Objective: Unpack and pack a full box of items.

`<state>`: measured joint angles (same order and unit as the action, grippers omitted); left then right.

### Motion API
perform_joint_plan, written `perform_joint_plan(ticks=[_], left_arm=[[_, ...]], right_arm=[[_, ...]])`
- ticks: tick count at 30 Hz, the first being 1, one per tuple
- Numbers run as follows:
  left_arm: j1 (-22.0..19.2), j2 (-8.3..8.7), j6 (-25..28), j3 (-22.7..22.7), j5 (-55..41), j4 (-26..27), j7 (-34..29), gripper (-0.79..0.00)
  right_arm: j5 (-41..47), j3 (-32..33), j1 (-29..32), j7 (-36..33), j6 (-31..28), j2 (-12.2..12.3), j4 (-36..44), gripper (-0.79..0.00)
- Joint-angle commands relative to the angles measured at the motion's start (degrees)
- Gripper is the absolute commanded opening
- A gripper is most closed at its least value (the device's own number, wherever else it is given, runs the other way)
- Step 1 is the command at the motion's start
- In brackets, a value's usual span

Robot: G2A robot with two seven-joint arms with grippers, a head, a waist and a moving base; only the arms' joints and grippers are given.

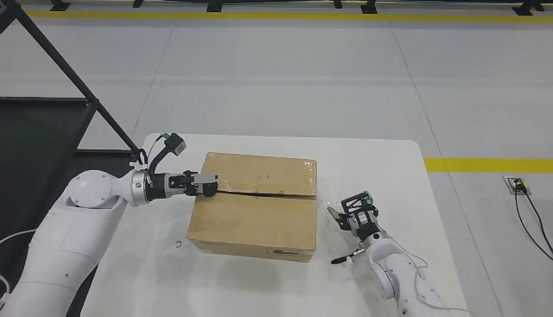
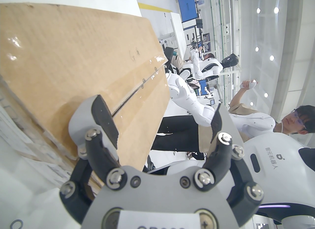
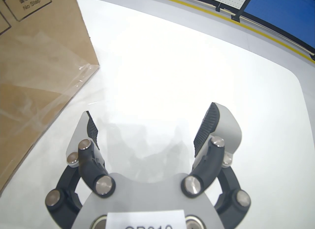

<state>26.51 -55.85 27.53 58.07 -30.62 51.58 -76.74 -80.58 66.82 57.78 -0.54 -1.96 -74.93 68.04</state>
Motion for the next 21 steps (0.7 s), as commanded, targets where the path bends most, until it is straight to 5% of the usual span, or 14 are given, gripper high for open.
perform_joint_plan(ticks=[1, 21], left_arm=[[0.0, 0.0, 0.0, 0.0, 0.0, 0.0, 0.0, 0.0], [0.0, 0.0, 0.0, 0.0, 0.0, 0.0, 0.0, 0.0]], right_arm=[[-0.48, -1.47, -1.24, -0.25, 0.49, -0.45, -1.28, 0.0], [-1.83, -8.25, -8.16, 1.18, 6.52, -4.11, -9.8, 0.0]])
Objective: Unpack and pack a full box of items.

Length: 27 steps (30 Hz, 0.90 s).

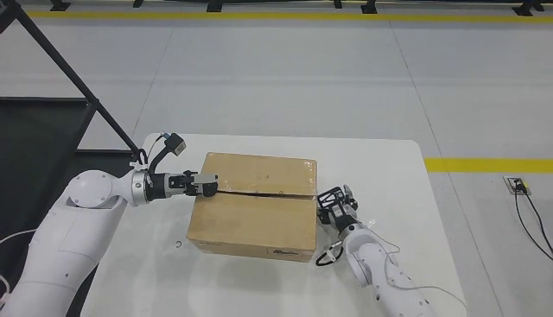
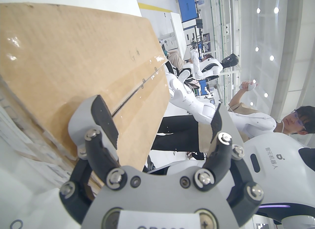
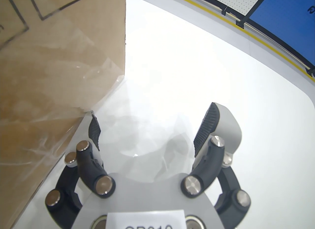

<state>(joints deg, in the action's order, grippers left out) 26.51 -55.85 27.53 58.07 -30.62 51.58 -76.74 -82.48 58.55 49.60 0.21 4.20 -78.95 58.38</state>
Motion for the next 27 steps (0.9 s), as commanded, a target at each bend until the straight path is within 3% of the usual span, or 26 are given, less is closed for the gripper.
perform_joint_plan(ticks=[1, 14, 27], left_arm=[[0.0, 0.0, 0.0, 0.0, 0.0, 0.0, 0.0, 0.0], [0.0, 0.0, 0.0, 0.0, 0.0, 0.0, 0.0, 0.0], [0.0, 0.0, 0.0, 0.0, 0.0, 0.0, 0.0, 0.0]], right_arm=[[0.13, 0.14, 0.07, 0.89, 0.76, -0.15, -0.15, 0.0], [2.42, 6.99, 7.09, 10.41, 1.73, 1.07, 5.47, 0.0], [2.82, 13.56, 15.66, 14.2, -0.63, 2.63, 13.26, 0.0]])
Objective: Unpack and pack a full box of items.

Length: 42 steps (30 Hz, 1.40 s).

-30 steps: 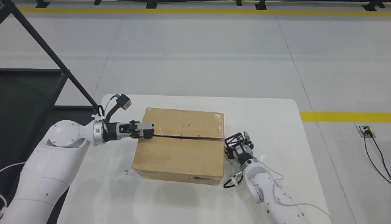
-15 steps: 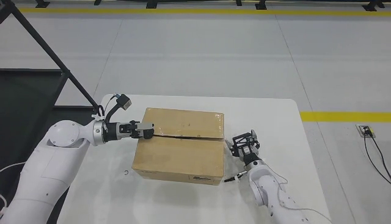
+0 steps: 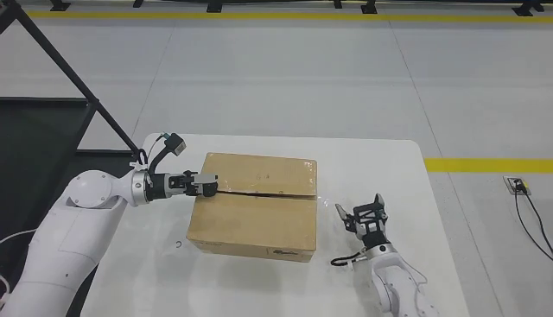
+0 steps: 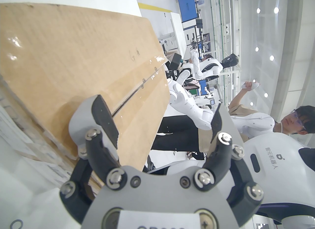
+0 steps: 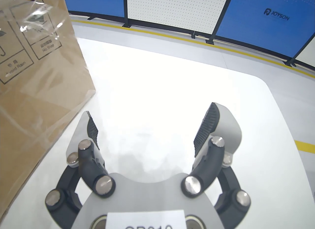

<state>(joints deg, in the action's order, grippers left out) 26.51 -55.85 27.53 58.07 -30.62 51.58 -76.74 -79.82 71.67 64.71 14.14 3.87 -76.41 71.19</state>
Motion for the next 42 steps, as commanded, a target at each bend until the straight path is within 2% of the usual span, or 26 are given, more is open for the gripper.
perform_joint_plan(ticks=[1, 8, 15, 18, 20, 24, 29, 32, 33, 42], left_arm=[[0.0, 0.0, 0.0, 0.0, 0.0, 0.0, 0.0, 0.0], [0.0, 0.0, 0.0, 0.0, 0.0, 0.0, 0.0, 0.0], [0.0, 0.0, 0.0, 0.0, 0.0, 0.0, 0.0, 0.0], [0.0, 0.0, 0.0, 0.0, 0.0, 0.0, 0.0, 0.0], [0.0, 0.0, 0.0, 0.0, 0.0, 0.0, 0.0, 0.0], [0.0, 0.0, 0.0, 0.0, 0.0, 0.0, 0.0, 0.0], [0.0, 0.0, 0.0, 0.0, 0.0, 0.0, 0.0, 0.0], [0.0, 0.0, 0.0, 0.0, 0.0, 0.0, 0.0, 0.0], [0.0, 0.0, 0.0, 0.0, 0.0, 0.0, 0.0, 0.0], [0.0, 0.0, 0.0, 0.0, 0.0, 0.0, 0.0, 0.0]], right_arm=[[0.37, 0.87, 1.14, 0.77, -0.6, 0.17, 0.94, 0.0], [2.67, 3.47, 4.6, 4.65, -0.57, 0.4, 2.54, 0.0], [5.73, 6.46, 6.27, 5.64, -4.67, 0.86, 2.1, 0.0], [7.17, 7.18, 6.45, 5.69, -9.1, 1.1, 1.83, 0.0], [9.36, 7.42, 6.42, 6.27, -14.68, 1.25, 1.75, 0.0], [16.71, 8.15, 5.73, 8.31, -28.12, 1.5, -0.41, 0.0], [29.82, 9.06, 4.69, 8.81, -50.41, 1.94, -6.11, 0.0], [42.79, 8.62, 2.81, 3.72, -54.55, 1.6, -9.97, 0.0], [45.46, 8.95, 2.28, 1.67, -54.31, 1.68, -10.79, 0.0], [45.7, 9.11, 2.11, 0.97, -53.66, 1.73, -10.85, 0.0]])
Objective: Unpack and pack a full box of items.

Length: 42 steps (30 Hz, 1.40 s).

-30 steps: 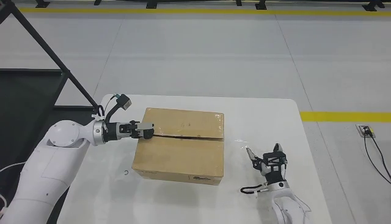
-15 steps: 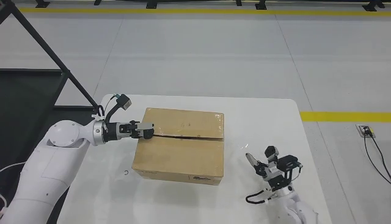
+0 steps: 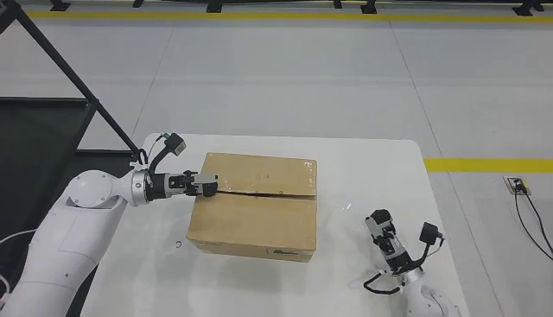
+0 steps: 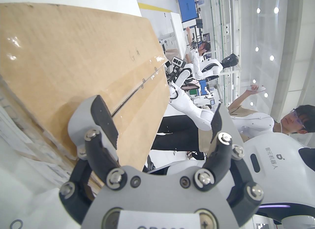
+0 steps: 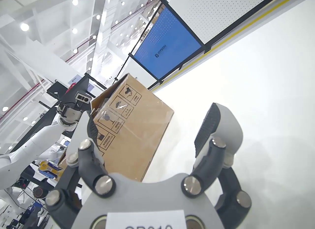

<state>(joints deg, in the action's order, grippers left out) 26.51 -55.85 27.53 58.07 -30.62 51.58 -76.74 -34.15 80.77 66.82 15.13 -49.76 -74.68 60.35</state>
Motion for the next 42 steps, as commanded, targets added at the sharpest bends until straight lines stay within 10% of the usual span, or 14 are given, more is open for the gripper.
perform_joint_plan(ticks=[1, 8, 19, 29, 42], left_arm=[[0.0, 0.0, 0.0, 0.0, 0.0, 0.0, 0.0, 0.0], [0.0, 0.0, 0.0, 0.0, 0.0, 0.0, 0.0, 0.0], [0.0, 0.0, 0.0, 0.0, 0.0, 0.0, 0.0, 0.0], [0.0, 0.0, 0.0, 0.0, 0.0, 0.0, 0.0, 0.0], [0.0, 0.0, 0.0, 0.0, 0.0, 0.0, 0.0, 0.0]], right_arm=[[0.04, 0.0, 0.0, -0.02, -0.02, 0.0, 0.0, 0.0], [15.9, -4.35, -0.91, -15.65, -8.24, -0.02, -0.07, 0.0], [64.88, -11.03, 0.21, -52.48, -2.19, 1.92, 6.71, 0.0], [65.55, -10.71, 0.22, -53.31, -1.27, 2.07, 6.7, 0.0], [85.36, -10.33, -4.08, -57.19, 23.13, 1.34, 4.5, 0.0]])
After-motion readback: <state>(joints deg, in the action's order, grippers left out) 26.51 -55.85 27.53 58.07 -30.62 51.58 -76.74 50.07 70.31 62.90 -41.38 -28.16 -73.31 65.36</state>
